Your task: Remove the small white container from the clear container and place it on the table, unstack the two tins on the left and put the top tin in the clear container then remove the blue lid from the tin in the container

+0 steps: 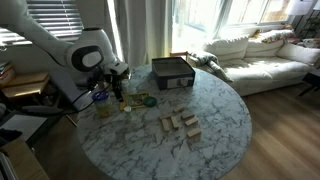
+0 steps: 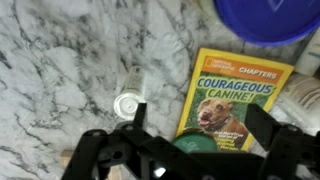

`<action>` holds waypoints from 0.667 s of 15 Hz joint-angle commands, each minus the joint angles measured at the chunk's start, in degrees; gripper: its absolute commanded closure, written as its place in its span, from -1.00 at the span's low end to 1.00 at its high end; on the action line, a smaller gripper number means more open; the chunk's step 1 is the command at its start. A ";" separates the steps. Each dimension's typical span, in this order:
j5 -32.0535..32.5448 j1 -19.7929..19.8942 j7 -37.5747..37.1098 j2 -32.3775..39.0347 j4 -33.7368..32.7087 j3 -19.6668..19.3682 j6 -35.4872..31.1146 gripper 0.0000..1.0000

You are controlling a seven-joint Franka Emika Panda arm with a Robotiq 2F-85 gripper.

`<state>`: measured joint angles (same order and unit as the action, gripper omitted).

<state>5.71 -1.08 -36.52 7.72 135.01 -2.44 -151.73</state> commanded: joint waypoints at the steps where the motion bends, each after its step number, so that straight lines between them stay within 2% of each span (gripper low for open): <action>1: -9.10 -0.22 9.97 -2.14 0.13 2.81 7.31 -1.00; 5: -10.69 -0.73 13.11 -2.97 -0.52 3.55 12.41 -1.00; 10: -12.20 -1.10 15.51 -2.51 -1.18 4.27 14.29 -1.00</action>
<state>-4.19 -1.84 -23.41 5.31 134.17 1.57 -139.25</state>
